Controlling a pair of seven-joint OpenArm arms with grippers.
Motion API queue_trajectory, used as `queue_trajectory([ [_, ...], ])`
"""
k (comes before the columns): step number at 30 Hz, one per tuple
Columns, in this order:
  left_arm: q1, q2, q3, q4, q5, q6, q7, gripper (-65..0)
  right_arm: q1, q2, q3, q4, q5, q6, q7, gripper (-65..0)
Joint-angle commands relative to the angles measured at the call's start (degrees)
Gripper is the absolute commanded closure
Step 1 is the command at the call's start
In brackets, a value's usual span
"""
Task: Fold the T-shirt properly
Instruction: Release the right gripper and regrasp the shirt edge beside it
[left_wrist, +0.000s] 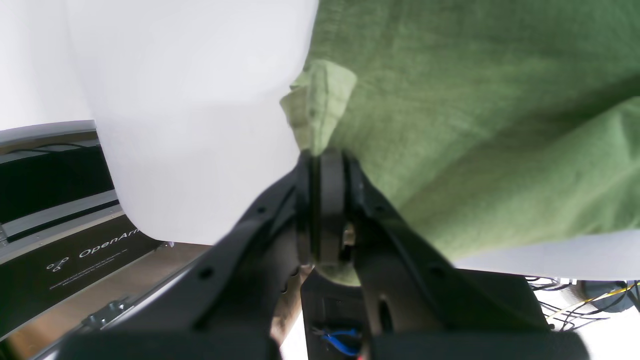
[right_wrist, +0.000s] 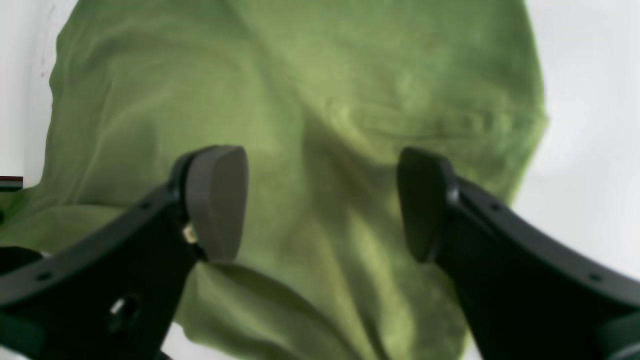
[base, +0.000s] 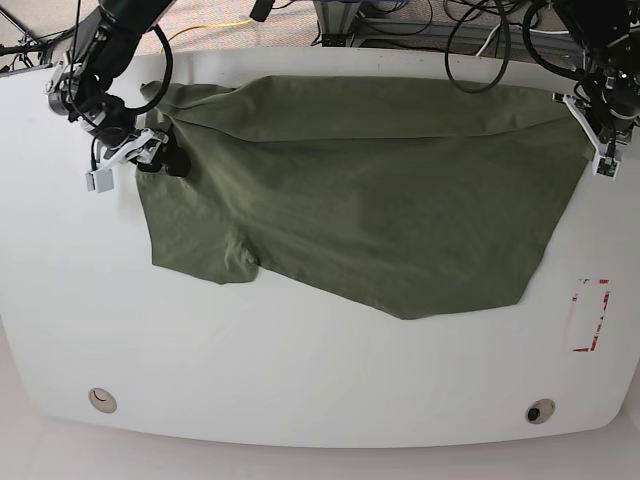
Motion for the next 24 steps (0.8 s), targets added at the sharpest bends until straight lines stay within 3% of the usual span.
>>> queue_trajectory([
  [1, -0.27, -0.92, -0.12, 0.94, 0.01, 0.12, -0.64, 0.0, 0.59, 0.95, 0.3, 1.04, -0.2, 0.12, 1.56, -43.8],
  [15, 0.17, -0.92, -0.65, 0.94, 0.01, 0.12, -0.64, 0.0, -1.78, 3.77, 4.43, 2.54, -0.9, 0.12, 1.38, -43.8],
  [24, 1.58, -0.84, -0.65, 0.94, -0.07, 0.12, -0.64, 0.0, -1.96, 3.59, 4.08, -5.02, -5.03, 0.12, 3.76, -43.8],
])
